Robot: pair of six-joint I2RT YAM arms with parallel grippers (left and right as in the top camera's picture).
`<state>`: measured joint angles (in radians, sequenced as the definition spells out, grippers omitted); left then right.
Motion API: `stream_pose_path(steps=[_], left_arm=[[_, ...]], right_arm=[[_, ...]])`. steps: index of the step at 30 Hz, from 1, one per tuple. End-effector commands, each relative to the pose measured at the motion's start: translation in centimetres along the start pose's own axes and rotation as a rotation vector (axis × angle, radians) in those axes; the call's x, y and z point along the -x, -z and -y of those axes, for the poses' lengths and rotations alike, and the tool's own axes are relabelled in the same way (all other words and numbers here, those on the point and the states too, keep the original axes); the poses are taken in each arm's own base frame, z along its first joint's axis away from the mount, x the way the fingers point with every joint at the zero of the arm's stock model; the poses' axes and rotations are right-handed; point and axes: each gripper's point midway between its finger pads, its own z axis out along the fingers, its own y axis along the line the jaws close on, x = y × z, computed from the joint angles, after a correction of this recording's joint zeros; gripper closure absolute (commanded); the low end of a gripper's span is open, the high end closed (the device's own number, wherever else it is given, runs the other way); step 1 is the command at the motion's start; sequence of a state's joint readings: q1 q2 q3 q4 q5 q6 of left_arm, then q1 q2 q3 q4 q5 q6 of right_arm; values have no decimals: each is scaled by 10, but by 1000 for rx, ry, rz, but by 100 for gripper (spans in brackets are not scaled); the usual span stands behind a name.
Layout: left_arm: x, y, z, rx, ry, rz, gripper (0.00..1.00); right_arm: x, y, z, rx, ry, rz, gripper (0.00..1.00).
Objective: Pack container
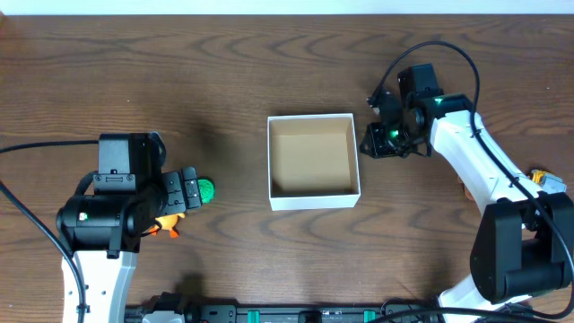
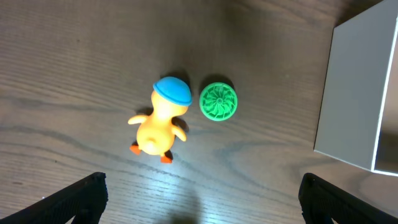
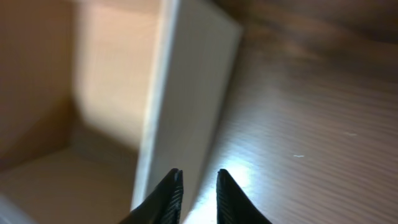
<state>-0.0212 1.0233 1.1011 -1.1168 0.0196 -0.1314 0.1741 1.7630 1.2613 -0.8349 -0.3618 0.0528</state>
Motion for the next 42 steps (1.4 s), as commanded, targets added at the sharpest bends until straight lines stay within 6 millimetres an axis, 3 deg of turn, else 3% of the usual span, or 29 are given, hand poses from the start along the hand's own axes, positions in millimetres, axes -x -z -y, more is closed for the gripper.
stream_pose_path(steps=[1,3,6,7,8,9,12,16,20,23,29,35,42], left_arm=[[6,4,0,0,10,20,2],[6,4,0,0,10,21,2],[6,4,0,0,10,21,2],[6,4,0,0,10,21,2],[6,4,0,0,10,21,2],[6,4,0,0,10,21,2],[6,4,0,0,10,21,2],[6,4,0,0,10,21,2],[6,4,0,0,10,21,2],[6,4,0,0,10,21,2],[6,4,0,0,10,21,2],[6,4,0,0,10,21,2],[6,3,0,0,10,21,2]], right_arm=[[21,30,38,-180,-118,95,76],[32,61,56,-240,-201,170,73],[38,118,86,-342,-323,295,58],[37,140,96,-371,-357,344,38],[36,159,104,-389,-379,387,8],[34,179,111,-403,-402,438,1],[12,227,135,-447,-496,533,1],[-53,255,178,-542,-749,488,1],[-110,262,226,-618,-915,380,1],[-128,256,249,-590,-975,337,1],[-141,229,284,-584,-994,214,1],[-130,211,314,-595,-917,199,1],[-124,199,331,-603,-800,169,1]])
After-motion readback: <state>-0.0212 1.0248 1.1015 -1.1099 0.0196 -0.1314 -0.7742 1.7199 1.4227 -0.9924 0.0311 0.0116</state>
